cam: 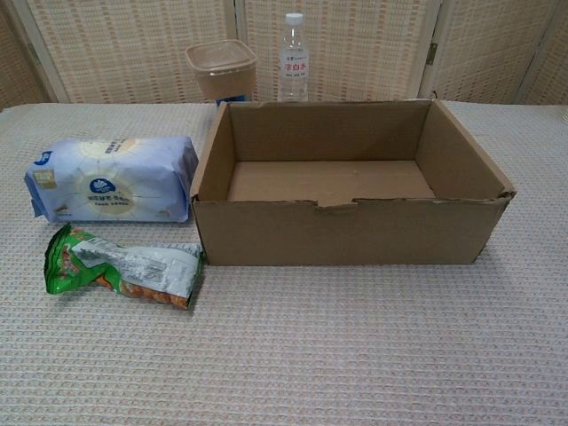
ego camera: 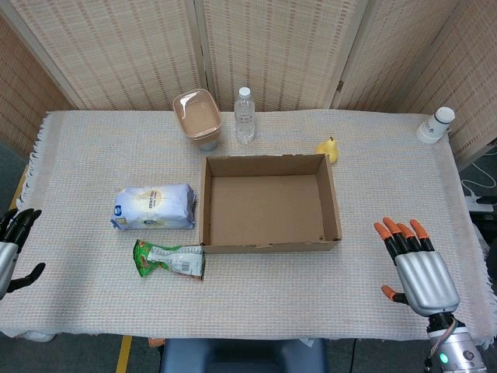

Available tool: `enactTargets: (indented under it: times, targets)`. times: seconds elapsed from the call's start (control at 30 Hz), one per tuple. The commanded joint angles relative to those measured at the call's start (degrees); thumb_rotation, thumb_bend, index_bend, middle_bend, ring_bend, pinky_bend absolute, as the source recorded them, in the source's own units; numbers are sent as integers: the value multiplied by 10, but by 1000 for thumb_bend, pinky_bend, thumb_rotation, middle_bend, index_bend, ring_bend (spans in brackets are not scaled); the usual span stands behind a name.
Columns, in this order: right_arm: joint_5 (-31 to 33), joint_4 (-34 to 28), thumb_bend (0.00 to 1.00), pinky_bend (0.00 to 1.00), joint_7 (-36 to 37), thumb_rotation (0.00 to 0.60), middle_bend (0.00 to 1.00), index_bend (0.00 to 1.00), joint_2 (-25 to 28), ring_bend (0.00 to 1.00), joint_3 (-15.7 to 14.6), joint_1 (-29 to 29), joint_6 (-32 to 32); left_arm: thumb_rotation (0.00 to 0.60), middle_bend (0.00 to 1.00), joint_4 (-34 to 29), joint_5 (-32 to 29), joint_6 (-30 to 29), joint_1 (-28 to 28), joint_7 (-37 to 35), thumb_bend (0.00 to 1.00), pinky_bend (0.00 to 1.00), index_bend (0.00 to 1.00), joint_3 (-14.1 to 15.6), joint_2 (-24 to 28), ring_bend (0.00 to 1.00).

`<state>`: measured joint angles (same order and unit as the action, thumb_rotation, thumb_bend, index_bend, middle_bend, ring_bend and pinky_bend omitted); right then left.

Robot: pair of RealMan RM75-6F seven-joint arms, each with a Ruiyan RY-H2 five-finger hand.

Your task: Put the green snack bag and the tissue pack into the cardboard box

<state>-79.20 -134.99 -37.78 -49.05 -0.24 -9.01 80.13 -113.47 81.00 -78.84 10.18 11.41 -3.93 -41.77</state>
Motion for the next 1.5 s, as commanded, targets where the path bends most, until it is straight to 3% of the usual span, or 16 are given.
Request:
enactTargets:
  times: [0.03,0.63,0.9,1.13,1.5]
  targets:
    - [0,0,15,0,-1,600,42,65,0,0,0,0,0,600,64,1,0,1,0,-1,265,150,0,0,-1,0]
    - [0,0,16,0,-10,600,42,65,-7,0,1,1,-1,600,64,-8,-2,-1,1,-9,266,149,0,-5,22,0]
    - [4,0,16,0,-11,600,42,65,-8,0,3,0,-1,600,64,-45,28,40,11,-5,258,148,0,17,4,1]
    - [-2,0,16,0,-5,600,42,65,-5,0,2,0,-2,600,112,-72,57,80,29,17,259,188,30,33,-45,53]
    - [-4,0,16,0,1,600,42,65,0,0,1,1,-3,600,122,-61,11,139,72,117,258,194,36,30,-171,62]
